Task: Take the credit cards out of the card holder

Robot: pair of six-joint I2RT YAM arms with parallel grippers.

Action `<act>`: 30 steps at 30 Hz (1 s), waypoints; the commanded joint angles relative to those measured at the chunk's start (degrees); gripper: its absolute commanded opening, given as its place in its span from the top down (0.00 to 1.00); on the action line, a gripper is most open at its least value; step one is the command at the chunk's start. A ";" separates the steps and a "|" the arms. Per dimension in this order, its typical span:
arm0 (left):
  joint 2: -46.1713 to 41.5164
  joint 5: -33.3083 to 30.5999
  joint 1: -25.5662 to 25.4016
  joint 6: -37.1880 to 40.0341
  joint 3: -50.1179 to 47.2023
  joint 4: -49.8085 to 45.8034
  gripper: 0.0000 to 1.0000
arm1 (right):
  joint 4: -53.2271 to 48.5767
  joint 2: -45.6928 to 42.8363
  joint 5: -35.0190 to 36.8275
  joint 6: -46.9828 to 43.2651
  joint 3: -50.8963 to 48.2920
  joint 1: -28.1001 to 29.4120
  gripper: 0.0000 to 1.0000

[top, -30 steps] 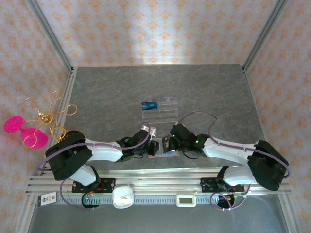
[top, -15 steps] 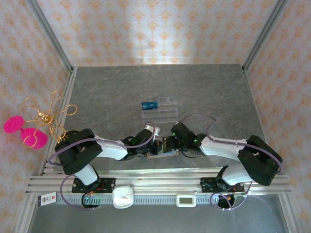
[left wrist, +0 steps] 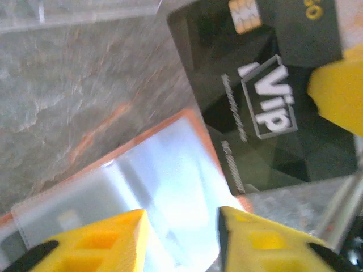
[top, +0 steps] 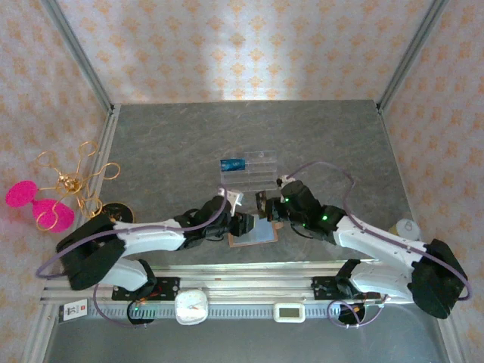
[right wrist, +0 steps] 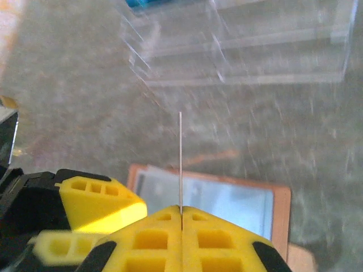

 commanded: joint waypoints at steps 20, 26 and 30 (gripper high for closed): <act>-30.63 -16.22 3.63 8.09 8.36 -24.94 0.01 | -20.71 29.85 -21.81 -63.24 42.61 -9.95 1.00; -30.28 -18.97 4.05 10.66 6.86 -22.27 0.01 | -30.81 40.03 -25.18 -75.41 55.09 -13.78 1.00; -28.92 -19.63 4.52 12.43 6.13 -19.70 0.01 | -37.87 43.76 -31.70 -84.00 60.57 -15.91 1.00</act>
